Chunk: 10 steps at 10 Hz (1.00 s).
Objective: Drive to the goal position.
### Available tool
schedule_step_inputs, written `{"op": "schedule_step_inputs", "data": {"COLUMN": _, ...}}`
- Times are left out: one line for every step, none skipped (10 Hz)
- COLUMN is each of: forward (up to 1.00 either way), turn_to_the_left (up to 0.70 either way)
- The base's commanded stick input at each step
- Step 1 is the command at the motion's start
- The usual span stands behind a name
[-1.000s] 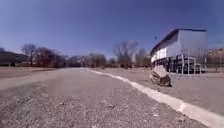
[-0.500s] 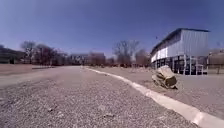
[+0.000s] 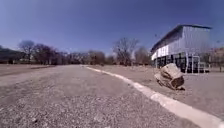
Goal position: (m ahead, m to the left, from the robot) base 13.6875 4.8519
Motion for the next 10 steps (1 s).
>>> {"op": "schedule_step_inputs", "data": {"forward": 0.7, "turn_to_the_left": 0.0}}
{"op": "schedule_step_inputs", "data": {"forward": 0.7, "turn_to_the_left": 0.0}}
{"op": "schedule_step_inputs", "data": {"forward": 0.7, "turn_to_the_left": 0.0}}
{"op": "schedule_step_inputs", "data": {"forward": 0.7, "turn_to_the_left": 0.0}}
{"op": "schedule_step_inputs", "data": {"forward": 0.7, "turn_to_the_left": 0.0}}
{"op": "schedule_step_inputs", "data": {"forward": 0.7, "turn_to_the_left": 0.0}}
{"op": "schedule_step_inputs", "data": {"forward": 0.7, "turn_to_the_left": 0.0}}
{"op": "schedule_step_inputs", "data": {"forward": 0.7, "turn_to_the_left": 0.0}}
{"op": "schedule_step_inputs", "data": {"forward": 0.7, "turn_to_the_left": 0.0}}
{"op": "schedule_step_inputs", "data": {"forward": 0.7, "turn_to_the_left": 0.0}}
